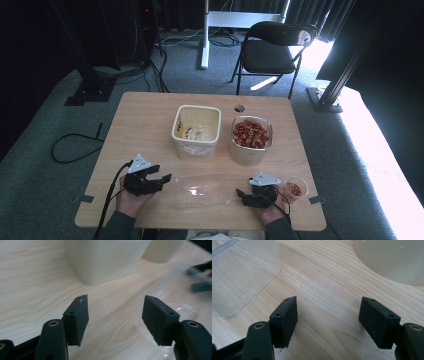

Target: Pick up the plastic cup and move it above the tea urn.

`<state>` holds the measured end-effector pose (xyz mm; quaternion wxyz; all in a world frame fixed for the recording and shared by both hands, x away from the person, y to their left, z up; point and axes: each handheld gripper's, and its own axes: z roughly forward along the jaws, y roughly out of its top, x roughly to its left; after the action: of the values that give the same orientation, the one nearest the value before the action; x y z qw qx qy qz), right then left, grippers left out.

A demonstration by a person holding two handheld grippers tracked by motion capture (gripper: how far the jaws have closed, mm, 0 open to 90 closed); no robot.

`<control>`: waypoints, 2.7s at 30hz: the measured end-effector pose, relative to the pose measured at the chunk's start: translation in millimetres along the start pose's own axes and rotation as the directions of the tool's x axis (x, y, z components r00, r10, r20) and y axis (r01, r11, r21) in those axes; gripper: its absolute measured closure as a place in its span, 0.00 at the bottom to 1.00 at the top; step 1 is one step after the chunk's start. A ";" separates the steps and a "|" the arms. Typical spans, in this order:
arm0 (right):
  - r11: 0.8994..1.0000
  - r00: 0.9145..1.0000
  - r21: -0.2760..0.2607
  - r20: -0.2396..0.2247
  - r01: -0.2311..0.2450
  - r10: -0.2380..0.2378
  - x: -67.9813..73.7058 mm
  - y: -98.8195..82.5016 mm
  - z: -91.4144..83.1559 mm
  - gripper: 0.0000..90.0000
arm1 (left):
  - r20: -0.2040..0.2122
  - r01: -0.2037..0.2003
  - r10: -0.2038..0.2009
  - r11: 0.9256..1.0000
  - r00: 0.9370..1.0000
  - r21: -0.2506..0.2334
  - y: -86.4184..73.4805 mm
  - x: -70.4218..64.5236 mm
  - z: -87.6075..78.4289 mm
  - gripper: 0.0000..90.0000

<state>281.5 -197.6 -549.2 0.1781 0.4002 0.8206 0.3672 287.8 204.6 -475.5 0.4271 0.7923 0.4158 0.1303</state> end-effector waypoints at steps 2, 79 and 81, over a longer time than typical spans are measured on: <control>1.000 1.000 0.000 0.000 0.000 0.000 0.0 0.0 0.0 0.34 | 0.029 -0.004 0.003 1.000 1.000 0.008 3.2 -6.5 3.9 0.43; 1.000 1.000 0.001 0.004 -0.004 0.004 0.5 -0.6 -0.8 0.34 | -0.233 -0.144 0.105 0.976 0.967 -0.160 190.3 48.5 -16.6 0.66; 1.000 1.000 0.000 0.005 -0.003 0.003 0.4 -0.6 -0.8 0.34 | -0.228 -0.154 0.116 0.975 0.967 -0.159 188.5 46.7 -13.4 0.62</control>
<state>280.5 -197.9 -549.1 0.1795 0.4024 0.8196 0.3663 412.5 193.6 -326.4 0.4371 0.7593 0.3918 0.2810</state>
